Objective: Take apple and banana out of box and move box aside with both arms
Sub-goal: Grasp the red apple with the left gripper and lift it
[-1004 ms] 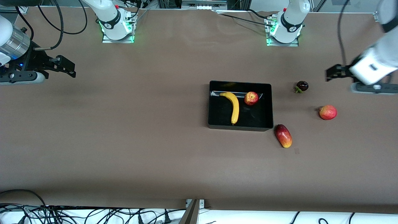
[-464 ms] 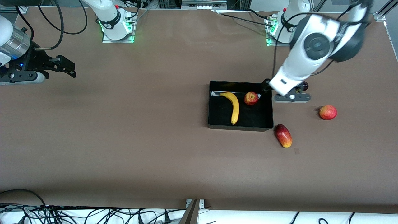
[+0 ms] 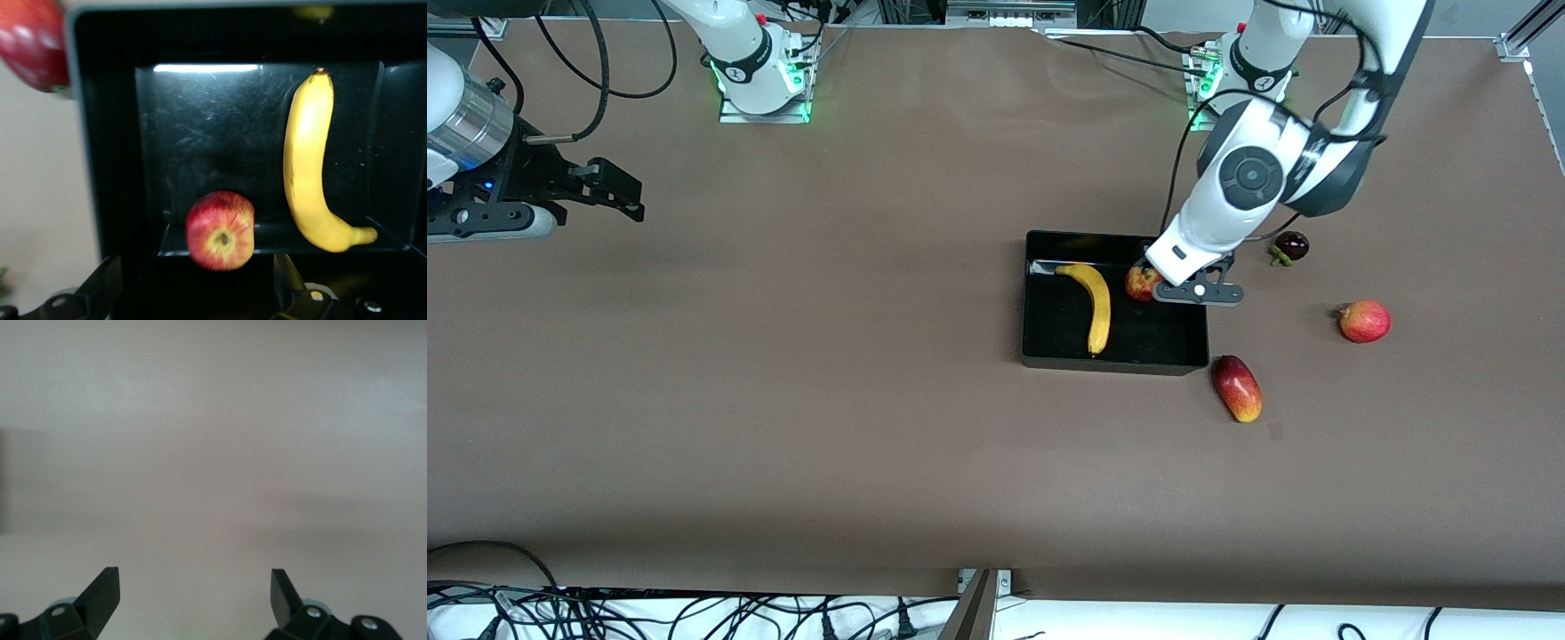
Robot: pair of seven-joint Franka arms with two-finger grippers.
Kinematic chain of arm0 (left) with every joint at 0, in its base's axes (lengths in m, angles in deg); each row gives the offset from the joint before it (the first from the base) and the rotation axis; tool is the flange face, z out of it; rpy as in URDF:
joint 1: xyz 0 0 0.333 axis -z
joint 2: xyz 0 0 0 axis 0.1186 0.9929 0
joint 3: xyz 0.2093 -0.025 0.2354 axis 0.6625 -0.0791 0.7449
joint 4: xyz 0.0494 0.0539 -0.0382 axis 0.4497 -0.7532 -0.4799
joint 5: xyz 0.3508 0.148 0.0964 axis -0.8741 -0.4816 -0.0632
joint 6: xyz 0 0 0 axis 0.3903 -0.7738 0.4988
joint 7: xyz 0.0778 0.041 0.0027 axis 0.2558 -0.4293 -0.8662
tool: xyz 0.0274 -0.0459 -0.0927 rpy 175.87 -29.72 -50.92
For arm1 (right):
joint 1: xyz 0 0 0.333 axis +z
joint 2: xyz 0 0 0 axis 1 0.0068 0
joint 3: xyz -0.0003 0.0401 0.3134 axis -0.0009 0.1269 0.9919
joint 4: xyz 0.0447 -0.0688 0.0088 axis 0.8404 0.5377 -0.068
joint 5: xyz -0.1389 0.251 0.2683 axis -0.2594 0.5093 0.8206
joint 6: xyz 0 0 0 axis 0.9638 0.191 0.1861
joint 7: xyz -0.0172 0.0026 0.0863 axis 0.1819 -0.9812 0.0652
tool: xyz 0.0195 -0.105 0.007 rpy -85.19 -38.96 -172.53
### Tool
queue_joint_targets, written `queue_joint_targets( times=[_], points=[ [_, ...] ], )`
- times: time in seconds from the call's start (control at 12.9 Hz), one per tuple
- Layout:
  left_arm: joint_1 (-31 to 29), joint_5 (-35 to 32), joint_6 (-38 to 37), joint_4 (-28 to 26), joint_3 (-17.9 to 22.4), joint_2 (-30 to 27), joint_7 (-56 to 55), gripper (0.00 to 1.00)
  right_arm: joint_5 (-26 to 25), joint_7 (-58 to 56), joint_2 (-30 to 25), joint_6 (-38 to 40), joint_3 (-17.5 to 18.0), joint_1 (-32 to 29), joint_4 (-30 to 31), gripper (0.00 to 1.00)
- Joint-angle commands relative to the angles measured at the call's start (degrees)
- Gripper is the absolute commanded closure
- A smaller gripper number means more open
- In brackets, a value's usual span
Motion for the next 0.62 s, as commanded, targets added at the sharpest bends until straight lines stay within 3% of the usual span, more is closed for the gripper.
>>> queue_joint_targets(
  times=[0.0, 0.54],
  points=[
    [0.3, 0.92, 5.75, -3.07, 0.07, 1.83, 0.15, 0.0, -0.29, 0.41, 0.3, 0.19, 0.78, -0.63, -0.91, 0.0],
    [2.14, 0.83, 9.18, -3.16, 0.33, 6.93, 0.15, 0.0, -0.2, 0.41, 0.3, 0.28, 0.7, -0.72, -0.82, 0.0]
  ],
)
